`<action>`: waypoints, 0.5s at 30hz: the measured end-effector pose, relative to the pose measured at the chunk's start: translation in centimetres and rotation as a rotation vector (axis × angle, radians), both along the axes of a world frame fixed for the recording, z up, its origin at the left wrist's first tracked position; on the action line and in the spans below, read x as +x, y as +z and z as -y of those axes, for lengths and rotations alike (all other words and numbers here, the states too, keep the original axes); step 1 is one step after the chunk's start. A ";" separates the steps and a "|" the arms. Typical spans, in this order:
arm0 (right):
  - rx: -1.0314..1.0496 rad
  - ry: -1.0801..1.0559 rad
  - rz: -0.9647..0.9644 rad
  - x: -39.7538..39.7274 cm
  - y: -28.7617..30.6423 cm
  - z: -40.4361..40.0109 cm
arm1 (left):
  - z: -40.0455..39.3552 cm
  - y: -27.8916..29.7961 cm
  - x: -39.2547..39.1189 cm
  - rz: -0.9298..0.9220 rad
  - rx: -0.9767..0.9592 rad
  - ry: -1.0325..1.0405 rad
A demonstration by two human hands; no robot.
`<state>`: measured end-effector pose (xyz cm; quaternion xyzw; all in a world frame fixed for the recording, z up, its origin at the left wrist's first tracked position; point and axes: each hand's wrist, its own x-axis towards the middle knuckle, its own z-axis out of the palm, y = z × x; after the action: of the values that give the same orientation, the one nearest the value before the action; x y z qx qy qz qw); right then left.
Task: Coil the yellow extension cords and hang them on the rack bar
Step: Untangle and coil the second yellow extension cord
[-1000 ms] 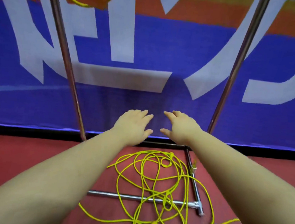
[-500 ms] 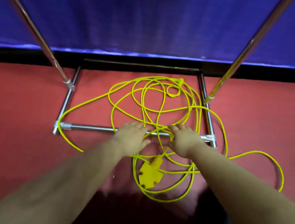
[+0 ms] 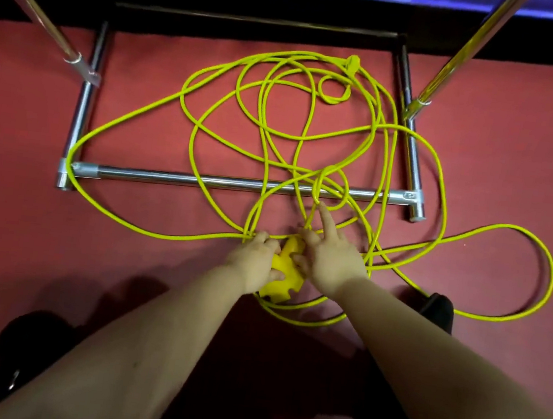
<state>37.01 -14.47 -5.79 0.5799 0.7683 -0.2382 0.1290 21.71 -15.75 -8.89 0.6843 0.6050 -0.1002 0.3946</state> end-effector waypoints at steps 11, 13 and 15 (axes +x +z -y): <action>-0.214 -0.497 -0.483 -1.2 -1.4 1.2 | -0.7 -0.9 0.1 0.392 -0.197 0.538; -0.205 -0.516 -0.510 -1.5 -0.3 0.6 | -1.2 0.0 -0.4 0.431 -0.178 0.555; -0.195 -0.519 -0.545 -2.1 0.9 0.0 | -1.8 1.4 -1.1 0.461 -0.136 0.560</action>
<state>34.91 -14.50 -4.89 0.6553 0.5760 -0.4803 -0.0900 20.63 -13.95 -7.45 0.4689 0.6559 0.1287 0.5774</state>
